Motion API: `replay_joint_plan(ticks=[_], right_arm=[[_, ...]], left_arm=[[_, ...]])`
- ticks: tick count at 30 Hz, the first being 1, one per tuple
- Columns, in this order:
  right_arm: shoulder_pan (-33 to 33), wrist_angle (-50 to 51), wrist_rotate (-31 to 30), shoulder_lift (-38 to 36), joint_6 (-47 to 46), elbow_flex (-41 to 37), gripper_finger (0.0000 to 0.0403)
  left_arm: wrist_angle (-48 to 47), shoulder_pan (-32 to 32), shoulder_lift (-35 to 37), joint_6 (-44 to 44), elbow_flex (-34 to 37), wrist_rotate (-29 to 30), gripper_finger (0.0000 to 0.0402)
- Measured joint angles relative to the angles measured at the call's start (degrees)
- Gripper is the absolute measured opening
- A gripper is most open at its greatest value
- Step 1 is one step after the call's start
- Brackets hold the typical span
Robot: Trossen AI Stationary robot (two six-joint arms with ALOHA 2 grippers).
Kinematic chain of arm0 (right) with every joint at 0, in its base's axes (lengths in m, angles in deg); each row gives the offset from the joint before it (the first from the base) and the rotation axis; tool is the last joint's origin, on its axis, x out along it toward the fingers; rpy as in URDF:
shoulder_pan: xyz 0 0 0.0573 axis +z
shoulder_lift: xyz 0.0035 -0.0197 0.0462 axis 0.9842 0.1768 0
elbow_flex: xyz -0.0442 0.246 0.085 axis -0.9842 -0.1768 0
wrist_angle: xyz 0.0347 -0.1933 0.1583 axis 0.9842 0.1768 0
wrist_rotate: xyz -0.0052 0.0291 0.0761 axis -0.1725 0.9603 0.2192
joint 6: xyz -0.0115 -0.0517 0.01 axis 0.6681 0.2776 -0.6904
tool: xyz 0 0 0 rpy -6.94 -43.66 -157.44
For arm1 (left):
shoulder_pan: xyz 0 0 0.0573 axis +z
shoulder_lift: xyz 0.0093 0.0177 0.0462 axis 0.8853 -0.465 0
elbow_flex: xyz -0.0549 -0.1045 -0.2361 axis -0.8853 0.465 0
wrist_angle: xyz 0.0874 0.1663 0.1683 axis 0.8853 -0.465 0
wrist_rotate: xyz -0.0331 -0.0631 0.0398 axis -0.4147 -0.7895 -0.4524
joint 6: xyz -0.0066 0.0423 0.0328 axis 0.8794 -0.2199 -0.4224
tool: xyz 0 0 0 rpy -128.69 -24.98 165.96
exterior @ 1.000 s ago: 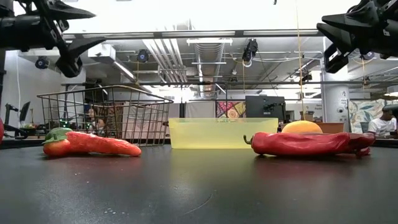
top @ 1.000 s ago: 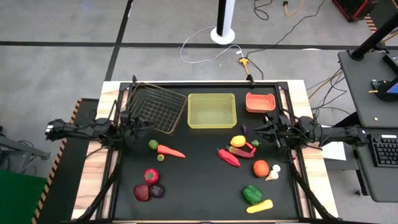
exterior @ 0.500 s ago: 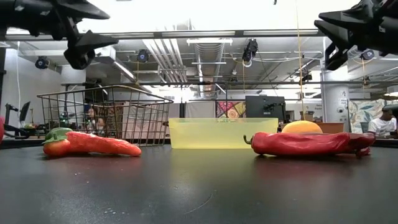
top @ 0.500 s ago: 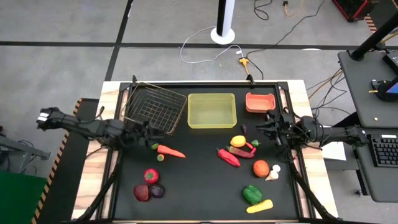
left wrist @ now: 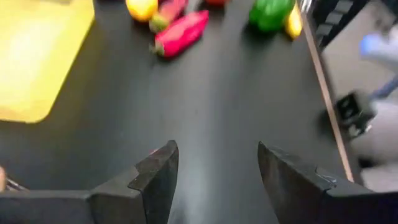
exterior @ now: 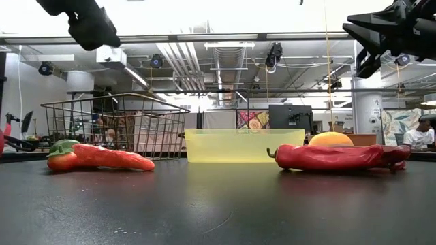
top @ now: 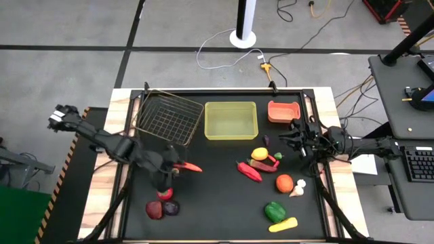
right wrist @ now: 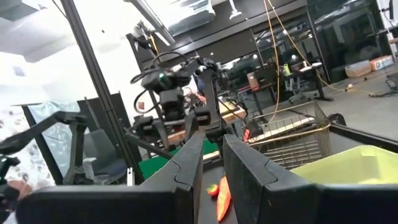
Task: Sort produce into baskets
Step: Put the carrot into the yellow bin
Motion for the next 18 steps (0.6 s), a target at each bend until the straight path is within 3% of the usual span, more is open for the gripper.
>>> replay_joint_plan(ticks=[9,18], right_arm=[[0.01,0.37,0.55,0.83,2.62,3.93,0.0057],[0.01,8.04,0.52,9.28,6.19,11.80,0.0057]], left_arm=[[-7.21,-0.82,-11.07,-1.18,-7.14,0.33,0.0203],[-7.78,-0.89,-15.26,0.43,-7.26,0.33,0.0203]])
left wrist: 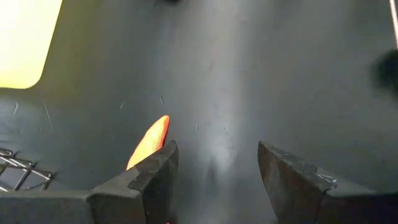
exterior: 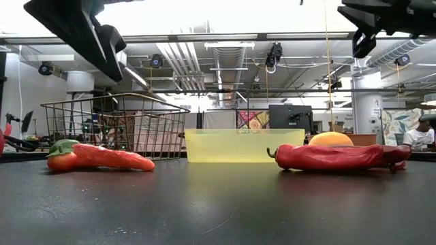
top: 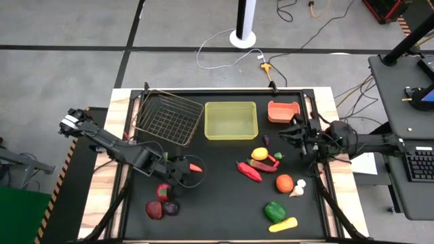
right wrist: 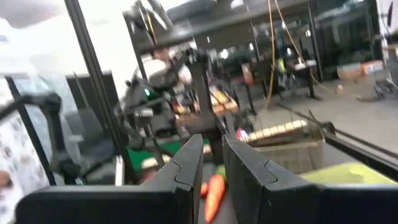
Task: Sort produce into baskets
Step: Put the carrot into the yellow bin
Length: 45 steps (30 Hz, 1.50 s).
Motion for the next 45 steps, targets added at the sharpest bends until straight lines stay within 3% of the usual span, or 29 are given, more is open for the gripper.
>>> replay_joint_plan(ticks=[9,16,20,36,45], right_arm=[[0.00,10.16,-0.32,9.55,4.92,10.72,0.0057],[0.00,14.16,-0.57,13.27,8.52,16.90,0.0057],[0.00,17.02,-0.62,14.75,8.88,19.29,0.0061],[-0.02,20.13,-2.10,16.47,9.37,19.68,0.0161],[-0.02,22.08,-1.94,16.47,9.35,19.68,0.0182]], left_arm=[[-0.01,0.07,-4.23,-0.37,-1.10,1.33,0.0203],[-1.18,-0.11,-7.84,-0.39,-2.78,1.51,0.0203],[-1.43,-0.11,-9.55,-0.67,-2.78,4.60,0.0203],[-2.21,1.54,-20.46,-2.34,-6.18,8.38,0.0203],[-11.51,3.00,-26.69,-2.54,-11.21,8.94,0.0203]])
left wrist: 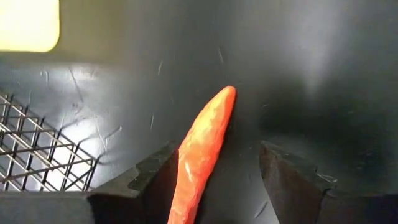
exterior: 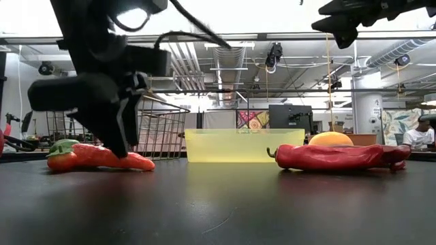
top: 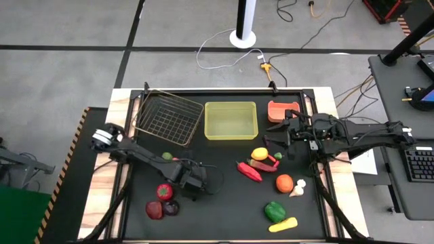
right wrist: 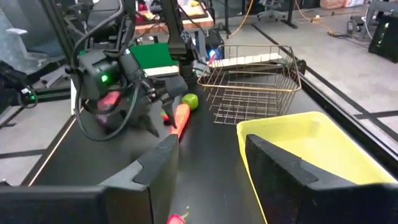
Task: Sort produce into baskets
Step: Put the carrot into the yellow bin
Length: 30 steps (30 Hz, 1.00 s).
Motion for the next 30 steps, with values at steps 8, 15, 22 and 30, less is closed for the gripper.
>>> replay_joint_plan(ticks=[8,15,22,30], right_arm=[[0.00,0.54,0.11,0.00,0.02,0.00,0.0185],[0.00,1.63,0.19,0.00,0.04,0.00,0.0185],[0.00,2.11,0.43,0.00,0.02,0.00,0.0185],[0.00,2.09,0.43,0.00,0.02,0.00,0.0185]], left_arm=[[-0.15,0.93,-2.62,-0.18,-0.58,0.04,0.0203],[-0.29,1.96,-3.11,0.09,-0.68,0.09,0.0203],[-0.35,1.96,-3.11,0.03,-0.55,-0.09,0.0159],[-0.35,1.96,-3.11,-0.60,-0.55,-0.34,0.0058]])
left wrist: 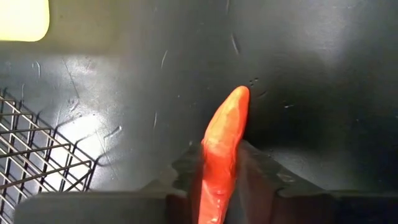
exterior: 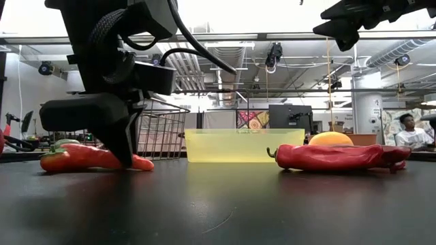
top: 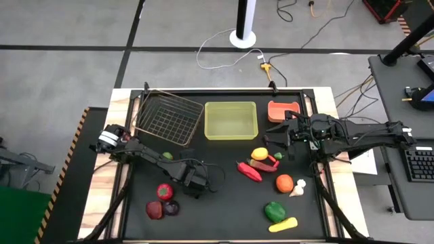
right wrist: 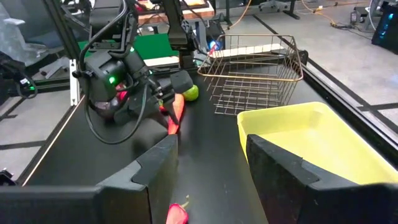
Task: Sort produce into baskets
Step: Put the carrot into the yellow bin
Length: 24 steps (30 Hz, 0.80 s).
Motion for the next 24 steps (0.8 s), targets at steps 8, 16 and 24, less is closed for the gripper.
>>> replay_joint_plan(ticks=[8,16,24], right_arm=[[0.00,0.00,0.00,0.00,-0.28,-0.02,0.0185],[0.00,-0.02,0.00,0.00,-0.44,-0.02,0.0185],[0.00,-0.02,0.02,-0.02,-0.96,-0.02,0.0185]], left_arm=[[0.18,-0.02,0.00,-0.10,-0.37,-0.23,0.0030],[0.38,-0.78,0.02,-3.13,-4.20,0.16,0.0028],[0.84,-2.17,0.59,-8.22,-9.96,6.70,0.0027]])
